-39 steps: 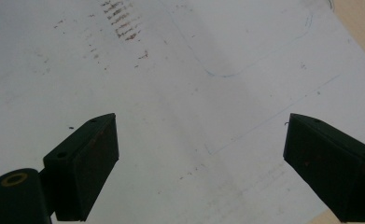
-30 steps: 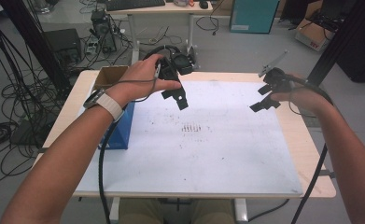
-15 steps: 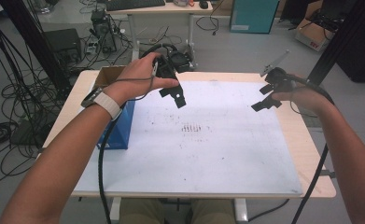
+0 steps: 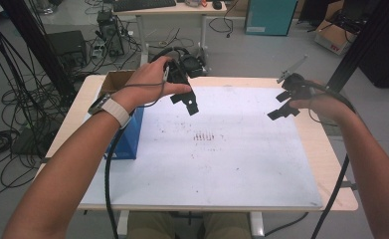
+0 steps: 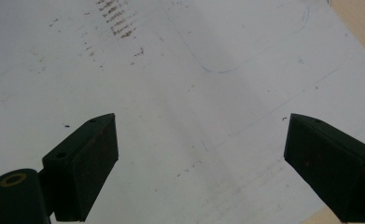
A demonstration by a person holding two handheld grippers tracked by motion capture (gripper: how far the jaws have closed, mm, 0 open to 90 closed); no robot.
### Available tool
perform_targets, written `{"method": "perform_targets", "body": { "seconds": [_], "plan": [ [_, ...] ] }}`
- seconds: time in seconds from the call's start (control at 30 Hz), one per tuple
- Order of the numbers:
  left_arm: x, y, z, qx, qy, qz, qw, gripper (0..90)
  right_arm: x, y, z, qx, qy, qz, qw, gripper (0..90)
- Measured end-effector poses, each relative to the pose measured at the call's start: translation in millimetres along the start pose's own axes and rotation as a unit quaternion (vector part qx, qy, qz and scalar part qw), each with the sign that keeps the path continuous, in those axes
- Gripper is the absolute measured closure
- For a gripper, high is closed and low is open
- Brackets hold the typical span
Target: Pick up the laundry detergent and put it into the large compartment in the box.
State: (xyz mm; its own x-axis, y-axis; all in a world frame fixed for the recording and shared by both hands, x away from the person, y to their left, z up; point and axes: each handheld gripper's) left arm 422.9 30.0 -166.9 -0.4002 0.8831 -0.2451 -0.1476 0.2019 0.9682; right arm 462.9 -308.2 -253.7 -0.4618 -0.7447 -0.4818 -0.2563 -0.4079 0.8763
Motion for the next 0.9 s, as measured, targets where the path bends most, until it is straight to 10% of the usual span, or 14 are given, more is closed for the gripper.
{"method": "perform_targets", "body": {
  "seconds": [0.9],
  "plan": [
    [-0.5,-0.9,4.0,0.001,0.011,0.001,0.9999,7.1,1.2,-5.1,-3.2,-0.004,0.001,0.001,1.0,9.7]
  ]
}}
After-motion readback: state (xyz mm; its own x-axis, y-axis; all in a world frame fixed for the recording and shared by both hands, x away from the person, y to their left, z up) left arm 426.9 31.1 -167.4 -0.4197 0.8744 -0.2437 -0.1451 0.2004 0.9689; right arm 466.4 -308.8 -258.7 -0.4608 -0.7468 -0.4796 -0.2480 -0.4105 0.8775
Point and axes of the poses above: each handheld gripper's, and its own axes: y roughly backward along the jaws, x roughly out of its underside, z roughly to its left
